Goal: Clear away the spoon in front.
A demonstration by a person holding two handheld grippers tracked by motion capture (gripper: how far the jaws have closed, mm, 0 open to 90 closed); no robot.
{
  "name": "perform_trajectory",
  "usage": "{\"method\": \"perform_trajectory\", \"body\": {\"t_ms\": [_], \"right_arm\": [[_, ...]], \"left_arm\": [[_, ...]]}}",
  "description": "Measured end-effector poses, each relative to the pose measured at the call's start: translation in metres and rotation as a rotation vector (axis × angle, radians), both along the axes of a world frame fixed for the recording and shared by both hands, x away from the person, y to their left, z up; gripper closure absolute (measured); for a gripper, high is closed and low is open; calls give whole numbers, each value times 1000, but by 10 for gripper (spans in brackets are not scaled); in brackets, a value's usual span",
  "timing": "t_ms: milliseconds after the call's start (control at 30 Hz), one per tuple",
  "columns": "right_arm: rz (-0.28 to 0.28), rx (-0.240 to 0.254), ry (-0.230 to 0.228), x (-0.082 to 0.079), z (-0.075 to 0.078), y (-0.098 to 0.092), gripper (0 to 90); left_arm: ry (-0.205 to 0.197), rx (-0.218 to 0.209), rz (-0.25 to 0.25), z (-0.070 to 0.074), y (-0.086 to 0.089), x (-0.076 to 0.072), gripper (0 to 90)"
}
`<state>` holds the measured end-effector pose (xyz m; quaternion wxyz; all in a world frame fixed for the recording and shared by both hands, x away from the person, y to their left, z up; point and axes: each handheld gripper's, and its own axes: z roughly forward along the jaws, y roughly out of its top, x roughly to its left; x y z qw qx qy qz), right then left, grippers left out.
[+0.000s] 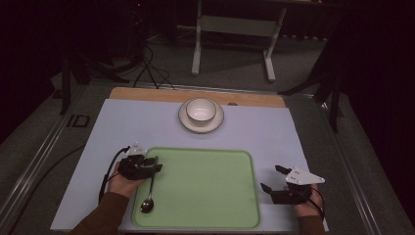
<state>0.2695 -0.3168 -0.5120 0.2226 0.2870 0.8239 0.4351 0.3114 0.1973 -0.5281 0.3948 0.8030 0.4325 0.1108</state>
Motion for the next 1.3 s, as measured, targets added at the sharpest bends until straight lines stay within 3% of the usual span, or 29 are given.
{"method": "perform_trajectory", "body": {"t_ms": [200,333,567,733,1033,1300], "right_arm": [[2,-1,0,0,0,0,145],[5,-5,0,0,0,1,146],[3,-3,-3,0,0,0,146],[3,2,-9,0,1,-1,146],[-5,9,-12,-1,2,-3,146],[-22,27,-27,-1,4,-7,146]], "left_arm": [[-73,27,41,4,3,6,435],[-96,1,66,4,7,13,427],[-171,-21,100,16,16,4,432],[-227,-13,133,23,22,-5,432],[-292,-27,189,33,35,-15,436],[-312,-35,249,36,51,-18,435]]}}
